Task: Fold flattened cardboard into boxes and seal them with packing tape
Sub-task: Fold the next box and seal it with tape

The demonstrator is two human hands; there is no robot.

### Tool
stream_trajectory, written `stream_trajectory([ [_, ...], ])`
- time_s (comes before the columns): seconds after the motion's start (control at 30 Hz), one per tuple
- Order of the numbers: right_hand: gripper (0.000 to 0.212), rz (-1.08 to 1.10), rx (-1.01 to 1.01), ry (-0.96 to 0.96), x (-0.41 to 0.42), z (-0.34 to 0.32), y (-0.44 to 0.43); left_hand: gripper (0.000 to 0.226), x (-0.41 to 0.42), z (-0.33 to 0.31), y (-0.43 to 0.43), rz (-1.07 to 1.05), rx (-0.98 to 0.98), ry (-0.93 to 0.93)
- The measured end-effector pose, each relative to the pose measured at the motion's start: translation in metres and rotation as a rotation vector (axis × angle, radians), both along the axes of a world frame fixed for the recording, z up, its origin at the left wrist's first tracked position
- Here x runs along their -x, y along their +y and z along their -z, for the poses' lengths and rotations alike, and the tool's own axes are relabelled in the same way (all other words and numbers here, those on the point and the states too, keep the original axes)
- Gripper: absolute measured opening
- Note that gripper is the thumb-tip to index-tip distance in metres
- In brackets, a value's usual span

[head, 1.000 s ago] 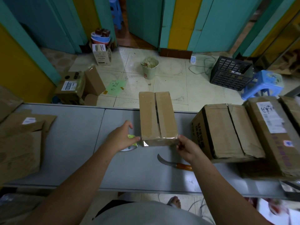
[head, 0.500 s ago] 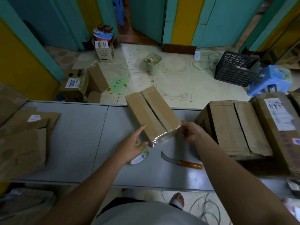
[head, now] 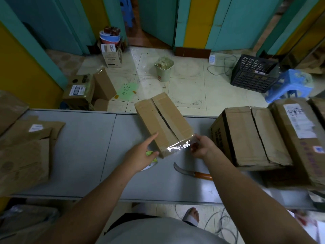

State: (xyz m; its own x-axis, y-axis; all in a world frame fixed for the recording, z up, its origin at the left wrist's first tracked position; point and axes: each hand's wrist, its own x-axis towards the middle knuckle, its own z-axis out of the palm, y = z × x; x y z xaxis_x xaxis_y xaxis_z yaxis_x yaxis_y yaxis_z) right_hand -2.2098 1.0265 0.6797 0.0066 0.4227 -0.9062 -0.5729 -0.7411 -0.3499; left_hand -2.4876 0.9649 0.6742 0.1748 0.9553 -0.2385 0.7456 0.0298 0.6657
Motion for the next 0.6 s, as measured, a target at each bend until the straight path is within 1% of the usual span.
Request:
stream_trajectory([
  [0.03, 0.023, 0.025, -0.035, -0.041, -0.001, 0.000, -0.004, 0.083, 0.001, 0.000, 0.001, 0.007, 0.000, 0.002],
  [0.07, 0.025, -0.006, -0.092, -0.158, -0.003, 0.002, -0.011, 0.083, 0.002, 0.000, 0.002, 0.012, 0.001, 0.004],
  [0.1, 0.027, -0.105, -0.164, -0.358, -0.008, 0.005, -0.021, 0.084, 0.003, -0.001, 0.003, 0.017, 0.002, 0.006],
  [0.17, 0.022, -0.476, -0.358, -0.801, -0.020, 0.012, -0.051, 0.084, 0.006, 0.000, 0.004, 0.038, 0.018, 0.008],
  [0.2, 0.015, -0.698, -0.447, -0.931, -0.026, 0.016, -0.069, 0.084, 0.008, 0.000, 0.004, 0.053, 0.037, -0.001],
  [0.23, 0.011, -0.915, -0.500, -0.998, -0.032, 0.018, -0.087, 0.085, 0.009, 0.000, 0.005, 0.066, 0.062, -0.018],
  [0.27, 0.020, -1.114, -0.522, -1.072, -0.038, 0.022, -0.101, 0.086, 0.011, 0.000, 0.005, 0.076, 0.090, -0.043],
  [0.3, 0.029, -1.263, -0.542, -1.146, -0.042, 0.026, -0.112, 0.086, 0.013, -0.001, 0.006, 0.085, 0.119, -0.072],
  [0.33, 0.031, -1.343, -0.545, -1.207, -0.044, 0.030, -0.120, 0.087, 0.015, -0.002, 0.006, 0.090, 0.152, -0.102],
  [0.43, 0.020, -1.344, -0.566, -1.271, -0.043, 0.036, -0.129, 0.088, 0.020, -0.009, 0.007, 0.101, 0.238, -0.172],
  [0.5, 0.016, -1.357, -0.579, -1.252, -0.042, 0.034, -0.131, 0.086, 0.021, -0.013, 0.008, 0.104, 0.237, -0.189],
  [0.57, 0.013, -1.344, -0.637, -1.185, -0.043, 0.028, -0.137, 0.083, 0.021, -0.016, 0.008, 0.100, 0.218, -0.197],
  [0.6, 0.015, -1.321, -0.669, -1.140, -0.045, 0.023, -0.141, 0.082, 0.020, -0.017, 0.008, 0.098, 0.216, -0.200],
])
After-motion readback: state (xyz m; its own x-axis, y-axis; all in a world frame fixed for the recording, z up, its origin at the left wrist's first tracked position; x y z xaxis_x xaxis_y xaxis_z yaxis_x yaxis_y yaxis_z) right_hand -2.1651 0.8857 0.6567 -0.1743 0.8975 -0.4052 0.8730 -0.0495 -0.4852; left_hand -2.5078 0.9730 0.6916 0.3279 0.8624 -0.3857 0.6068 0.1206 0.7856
